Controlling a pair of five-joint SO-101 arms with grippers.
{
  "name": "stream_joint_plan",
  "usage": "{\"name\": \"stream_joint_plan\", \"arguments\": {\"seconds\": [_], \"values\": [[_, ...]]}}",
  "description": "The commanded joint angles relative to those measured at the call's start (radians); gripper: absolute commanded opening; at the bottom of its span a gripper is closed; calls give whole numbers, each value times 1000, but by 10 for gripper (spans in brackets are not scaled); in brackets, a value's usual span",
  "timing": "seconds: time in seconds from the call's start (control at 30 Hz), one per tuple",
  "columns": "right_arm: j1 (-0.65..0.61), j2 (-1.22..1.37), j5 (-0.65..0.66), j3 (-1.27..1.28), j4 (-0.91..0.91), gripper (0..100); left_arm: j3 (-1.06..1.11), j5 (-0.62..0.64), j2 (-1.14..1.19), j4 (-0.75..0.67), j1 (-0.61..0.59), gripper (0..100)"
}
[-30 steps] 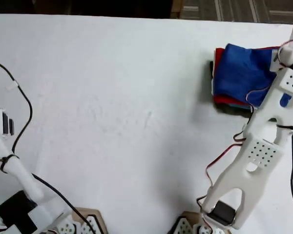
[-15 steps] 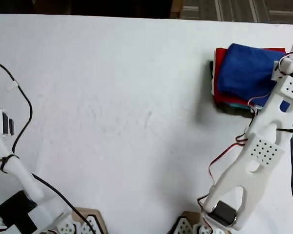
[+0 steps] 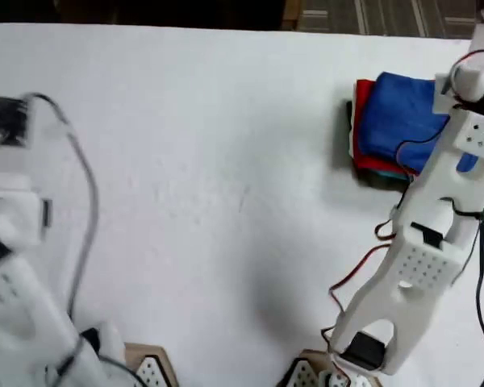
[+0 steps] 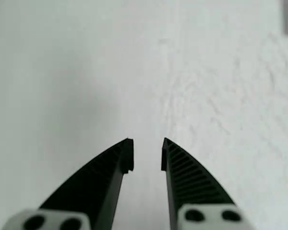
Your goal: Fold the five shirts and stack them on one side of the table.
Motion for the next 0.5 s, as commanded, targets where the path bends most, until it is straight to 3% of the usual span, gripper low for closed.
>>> {"name": "stream_joint_plan", "arguments": {"seconds": [0.0,0.1,0.33,0.47], "values": [[-33,-223,-8,109,25,113,183,-5,-133,-72,107,124],[-70,-440,-9,373,25,36,334,-3,-196,-118,157,124],[-245,-932,-9,1186,-21,52,567,0,-310,-187,255,124],[-288,-1130,-57,1465,-74,49,690,0,-407,-186,284,121]]}}
